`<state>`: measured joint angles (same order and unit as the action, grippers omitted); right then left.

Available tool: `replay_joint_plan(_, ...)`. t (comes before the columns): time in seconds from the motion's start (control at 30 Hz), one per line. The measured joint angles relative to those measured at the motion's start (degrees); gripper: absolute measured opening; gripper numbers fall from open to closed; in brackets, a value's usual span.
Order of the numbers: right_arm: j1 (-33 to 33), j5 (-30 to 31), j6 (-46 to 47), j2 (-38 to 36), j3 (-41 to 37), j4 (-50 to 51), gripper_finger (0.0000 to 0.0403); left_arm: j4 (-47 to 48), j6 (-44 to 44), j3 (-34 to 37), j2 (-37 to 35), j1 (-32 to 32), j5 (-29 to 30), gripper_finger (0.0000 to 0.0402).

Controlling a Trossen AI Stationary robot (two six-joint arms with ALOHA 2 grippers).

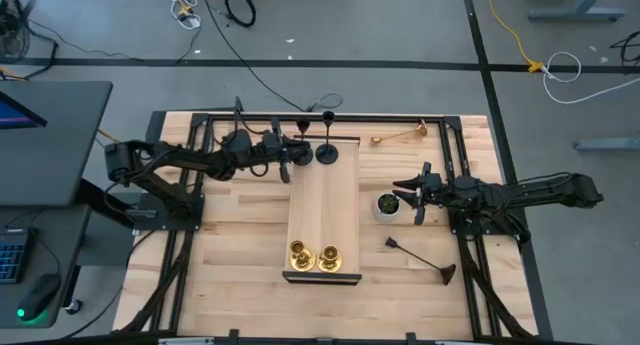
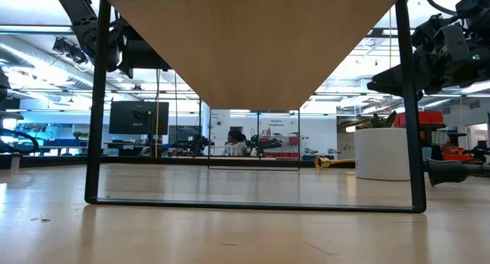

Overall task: Pick & Place candle stick holders
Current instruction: Put the left black candle holder on the shelf aligned with the other black candle holder

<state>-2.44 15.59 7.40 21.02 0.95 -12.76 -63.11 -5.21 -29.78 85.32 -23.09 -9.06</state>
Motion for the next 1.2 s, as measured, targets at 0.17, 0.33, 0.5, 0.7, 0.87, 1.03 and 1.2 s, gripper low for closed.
replay_joint_plan(0.17,0.0,0.0,0.0,0.0,0.0,0.0,0.0114,-1.7,0.1,0.0,1.3,-0.7,0.2,0.0010)
replay_joint_plan(0.33,0.0,0.0,0.0,0.0,0.0,0.0,0.0114,-4.2,0.2,0.0,3.8,-0.7,0.0,0.0010)
replay_joint_plan(0.5,0.0,0.0,0.0,0.0,0.0,0.0,0.0114,-6.0,0.5,0.0,5.6,-1.1,-0.1,0.0010)
replay_joint_plan(0.7,0.0,0.0,0.0,0.0,0.0,0.0,0.0114,-6.1,2.5,0.0,5.8,-1.8,-1.8,0.0014)
replay_joint_plan(0.87,0.0,0.0,0.0,0.0,0.0,0.0,0.0114,-5.9,3.1,0.0,5.8,-1.9,-2.6,0.0021)
replay_joint_plan(1.03,0.0,0.0,0.0,0.0,0.0,0.0,0.0114,-5.8,3.5,0.0,5.8,-1.9,-2.6,0.0024)
replay_joint_plan(1.2,0.0,0.0,0.0,0.0,0.0,0.0,0.0114,-5.6,3.6,0.0,5.8,-1.8,-1.7,0.0026)
